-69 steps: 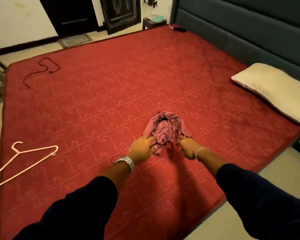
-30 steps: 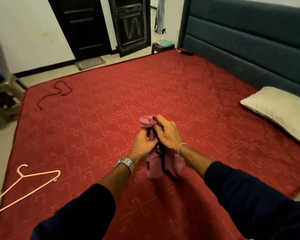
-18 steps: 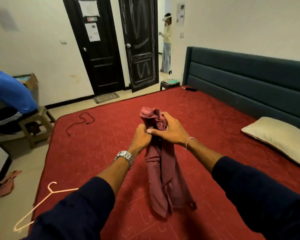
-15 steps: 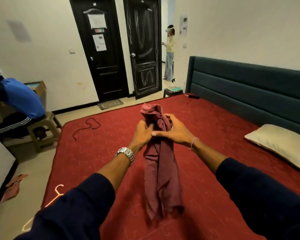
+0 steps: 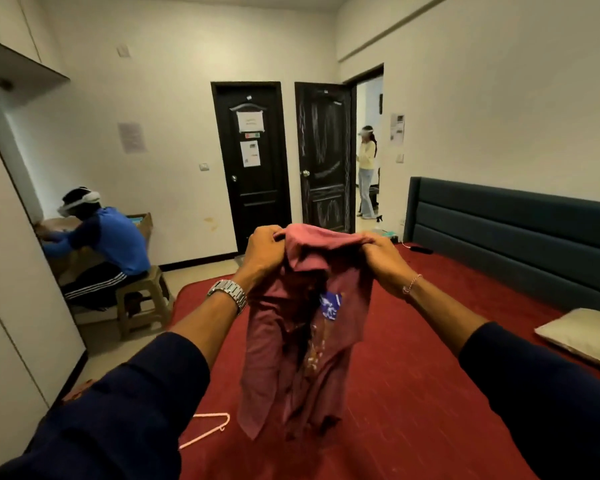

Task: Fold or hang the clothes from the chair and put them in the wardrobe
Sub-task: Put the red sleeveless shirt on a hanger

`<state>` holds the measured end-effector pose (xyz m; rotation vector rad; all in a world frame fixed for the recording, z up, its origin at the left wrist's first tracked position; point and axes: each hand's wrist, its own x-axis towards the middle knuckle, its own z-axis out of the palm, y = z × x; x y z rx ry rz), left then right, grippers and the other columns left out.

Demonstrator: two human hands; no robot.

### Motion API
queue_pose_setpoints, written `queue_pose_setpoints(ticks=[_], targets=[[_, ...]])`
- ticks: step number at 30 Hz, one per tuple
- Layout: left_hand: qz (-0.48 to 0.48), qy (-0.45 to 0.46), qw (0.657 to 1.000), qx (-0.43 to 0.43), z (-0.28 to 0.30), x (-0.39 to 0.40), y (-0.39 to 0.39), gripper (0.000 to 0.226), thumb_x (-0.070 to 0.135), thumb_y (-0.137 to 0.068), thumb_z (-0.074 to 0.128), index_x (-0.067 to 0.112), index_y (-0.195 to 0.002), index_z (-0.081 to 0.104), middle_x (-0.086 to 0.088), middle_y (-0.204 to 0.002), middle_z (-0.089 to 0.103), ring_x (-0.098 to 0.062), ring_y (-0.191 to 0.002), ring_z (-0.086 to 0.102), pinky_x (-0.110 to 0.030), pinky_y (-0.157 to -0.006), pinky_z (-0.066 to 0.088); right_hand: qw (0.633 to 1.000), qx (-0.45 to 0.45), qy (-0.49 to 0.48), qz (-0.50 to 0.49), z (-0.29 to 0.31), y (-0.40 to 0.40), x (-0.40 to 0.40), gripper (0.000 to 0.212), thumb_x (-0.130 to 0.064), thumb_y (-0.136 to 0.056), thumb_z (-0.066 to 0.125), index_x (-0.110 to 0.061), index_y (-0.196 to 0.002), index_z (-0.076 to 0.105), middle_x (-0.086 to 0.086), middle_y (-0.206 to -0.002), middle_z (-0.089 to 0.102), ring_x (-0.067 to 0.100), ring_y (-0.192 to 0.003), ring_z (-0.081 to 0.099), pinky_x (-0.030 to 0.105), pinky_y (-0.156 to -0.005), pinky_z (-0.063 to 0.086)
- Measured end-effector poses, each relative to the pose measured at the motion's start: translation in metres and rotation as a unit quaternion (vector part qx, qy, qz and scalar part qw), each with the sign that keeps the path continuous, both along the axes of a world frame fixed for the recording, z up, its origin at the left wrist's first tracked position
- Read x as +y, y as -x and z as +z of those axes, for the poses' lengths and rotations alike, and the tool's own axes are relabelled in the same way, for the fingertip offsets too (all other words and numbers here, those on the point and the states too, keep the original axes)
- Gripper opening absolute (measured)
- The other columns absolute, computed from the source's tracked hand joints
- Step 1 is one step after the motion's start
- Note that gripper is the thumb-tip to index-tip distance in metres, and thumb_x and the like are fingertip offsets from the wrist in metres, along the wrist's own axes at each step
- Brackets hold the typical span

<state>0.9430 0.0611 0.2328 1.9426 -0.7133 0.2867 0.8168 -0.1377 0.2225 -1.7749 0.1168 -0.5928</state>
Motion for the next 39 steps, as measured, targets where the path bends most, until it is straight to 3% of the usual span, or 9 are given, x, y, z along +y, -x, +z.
queue_pose_setpoints(ticks=[6, 10, 15, 18, 23, 26, 29, 35, 39], targets=[[-0.008, -0.026, 0.999, -0.032, 0.038, 0.052, 0.011, 0.039, 0.024, -0.093, 0.067, 0.015, -0.057, 0.056, -0.002, -0.055, 0.052, -0.006, -0.055, 0.037, -0.025, -0.051, 0.031, 0.999, -0.015, 0.028, -0.009, 0.028, 0.003, 0.033, 0.005, -0.013, -0.092, 0.065, -0.014, -0.095, 0.069, 0.000, -0.091, 0.069, 0.011, -0.085, 0.062, 0.022, -0.077, 0.051], [-0.028, -0.002, 0.999, -0.023, 0.055, 0.068, 0.014, 0.046, 0.026, -0.090, 0.074, 0.015, -0.054, 0.047, 0.004, -0.055, 0.043, -0.006, -0.055, 0.035, -0.017, -0.048, 0.028, 0.983, -0.017, 0.180, -0.018, 0.041, 0.003, 0.050, 0.023, -0.021, -0.080, 0.081, -0.019, -0.102, 0.072, -0.003, -0.091, 0.072, 0.006, -0.083, 0.065, 0.022, -0.079, 0.055], [-0.102, 0.010, 0.994, 0.048, 0.064, 0.076, 0.024, 0.028, 0.023, -0.098, 0.064, -0.003, -0.093, 0.072, -0.007, -0.074, 0.063, -0.014, -0.068, 0.051, -0.026, -0.059, 0.042, 0.969, -0.112, 0.220, -0.024, 0.058, -0.003, 0.072, 0.033, -0.004, -0.087, 0.071, -0.021, -0.115, 0.070, 0.003, -0.105, 0.070, 0.007, -0.093, 0.067, 0.028, -0.088, 0.058], [-0.105, -0.023, 0.992, 0.060, 0.068, 0.072, 0.031, 0.037, 0.026, -0.101, 0.058, 0.001, -0.076, 0.068, -0.004, -0.061, 0.052, -0.009, -0.055, 0.041, -0.021, -0.050, 0.033, 0.960, -0.134, 0.242, 0.039, 0.064, -0.003, 0.083, 0.045, 0.006, -0.092, 0.059, -0.021, -0.128, 0.062, -0.001, -0.112, 0.067, 0.002, -0.099, 0.065, 0.014, -0.086, 0.053], [-0.047, -0.096, 0.992, 0.067, 0.081, 0.073, 0.028, 0.046, 0.032, -0.103, 0.050, 0.019, -0.060, 0.041, 0.008, -0.049, 0.038, -0.007, -0.046, 0.031, -0.022, -0.045, 0.024, 0.964, -0.146, 0.200, 0.098, 0.086, -0.014, 0.085, 0.025, -0.006, -0.094, 0.061, -0.013, -0.116, 0.068, -0.005, -0.107, 0.071, 0.003, -0.096, 0.066, 0.024, -0.088, 0.053], [-0.092, -0.070, 0.985, 0.124, 0.086, 0.084, 0.029, 0.038, 0.042, -0.107, 0.035, 0.018, -0.104, 0.064, 0.000, -0.089, 0.065, -0.011, -0.079, 0.059, -0.022, -0.070, 0.047, 0.929, -0.134, 0.325, 0.114, 0.103, -0.012, 0.075, 0.063, -0.017, -0.078, 0.081, -0.027, -0.135, 0.055, -0.016, -0.117, 0.059, -0.002, -0.104, 0.058, 0.019, -0.096, 0.047], [-0.144, -0.055, 0.978, 0.140, 0.089, 0.090, 0.032, 0.059, 0.061, -0.100, 0.020, 0.032, -0.148, 0.038, 0.003, -0.134, 0.054, -0.013, -0.119, 0.056, -0.032, -0.104, 0.045, 0.893, -0.136, 0.426, 0.059, 0.106, -0.016, 0.080, 0.100, -0.044, -0.062, 0.093, -0.037, -0.147, 0.043, -0.004, -0.113, 0.046, 0.013, -0.106, 0.047, 0.020, -0.093, 0.039], [-0.147, -0.113, 0.974, 0.133, 0.094, 0.085, 0.041, 0.056, 0.055, -0.103, 0.020, 0.027, -0.148, 0.038, 0.002, -0.137, 0.050, -0.012, -0.119, 0.050, -0.030, -0.104, 0.038, 0.909, -0.209, 0.334, 0.138, 0.107, -0.034, 0.100, 0.030, -0.009, -0.084, 0.077, -0.013, -0.113, 0.070, 0.000, -0.104, 0.071, 0.010, -0.099, 0.066, 0.027, -0.086, 0.056], [-0.176, -0.005, 0.976, 0.126, 0.092, 0.084, 0.034, 0.078, 0.080, -0.084, 0.044, 0.027, -0.141, 0.051, -0.005, -0.142, 0.056, -0.015, -0.121, 0.060, -0.035, -0.108, 0.045, 0.925, -0.174, 0.336, 0.041, 0.108, -0.043, 0.110, 0.012, -0.023, -0.088, 0.072, -0.011, -0.089, 0.073, 0.005, -0.081, 0.072, 0.023, -0.078, 0.068, 0.049, -0.075, 0.054]])
